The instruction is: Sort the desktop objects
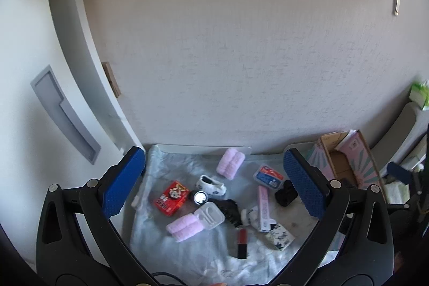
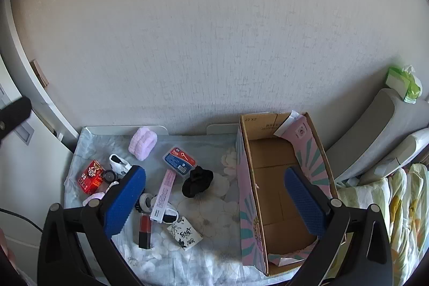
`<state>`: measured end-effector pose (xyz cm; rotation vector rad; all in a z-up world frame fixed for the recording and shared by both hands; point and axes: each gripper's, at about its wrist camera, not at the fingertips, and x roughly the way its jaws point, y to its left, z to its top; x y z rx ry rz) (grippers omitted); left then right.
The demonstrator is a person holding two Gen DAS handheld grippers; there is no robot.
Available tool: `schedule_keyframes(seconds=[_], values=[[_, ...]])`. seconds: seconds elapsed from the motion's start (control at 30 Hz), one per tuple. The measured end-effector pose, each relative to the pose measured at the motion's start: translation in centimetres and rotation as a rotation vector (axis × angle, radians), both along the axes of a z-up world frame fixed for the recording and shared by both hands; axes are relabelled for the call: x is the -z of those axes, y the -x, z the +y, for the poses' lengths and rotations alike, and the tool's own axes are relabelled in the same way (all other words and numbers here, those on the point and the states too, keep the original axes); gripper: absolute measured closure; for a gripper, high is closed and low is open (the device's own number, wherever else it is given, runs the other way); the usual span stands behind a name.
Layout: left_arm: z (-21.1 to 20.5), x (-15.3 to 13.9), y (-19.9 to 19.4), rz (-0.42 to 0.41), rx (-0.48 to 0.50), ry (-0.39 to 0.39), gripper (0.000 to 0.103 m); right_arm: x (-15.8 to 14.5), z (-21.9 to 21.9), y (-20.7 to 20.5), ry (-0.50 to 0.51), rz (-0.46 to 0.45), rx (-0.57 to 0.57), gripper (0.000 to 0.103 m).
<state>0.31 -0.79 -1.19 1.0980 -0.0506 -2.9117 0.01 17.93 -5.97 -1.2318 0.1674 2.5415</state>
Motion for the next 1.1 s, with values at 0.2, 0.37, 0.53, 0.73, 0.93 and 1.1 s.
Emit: schedule_keyframes(seconds=[0.2, 0.37, 0.53, 0.73, 0.93, 1.1], values=[[0.07, -0.01, -0.07, 0.001, -0.003, 0.022, 0.000, 0.08, -0.07, 0.16, 0.010, -0.002, -0.017, 0.000], [-0.27, 0.13, 0.00, -0.008, -0.002, 0.006, 0.000, -0.09, -0.17, 0.09, 0.014, 0.011, -0.020, 0.000], [-0.42, 0.29, -0.12, -0.016, 0.017, -0.013, 0.000, -0.16, -0.16, 0.14, 0.004, 0.012, -0.021, 0.000], [-0.51, 0.32, -0.41, -0.010, 0.013, -0.011, 0.000, -0.14, -0.28, 0.22, -0.013, 0.007, -0.025, 0.000], [-0.43, 0.46, -0.39, -0.019, 0.017, -0.005, 0.000, -0.20, -0.40, 0.07, -0.019, 0.015, -0.028, 0.000], [-0.41, 0.58, -0.42, -0.030, 0.021, 0.000, 0.000, -0.22, -0.46, 0.01, -0.038, 0.035, -0.028, 0.000]])
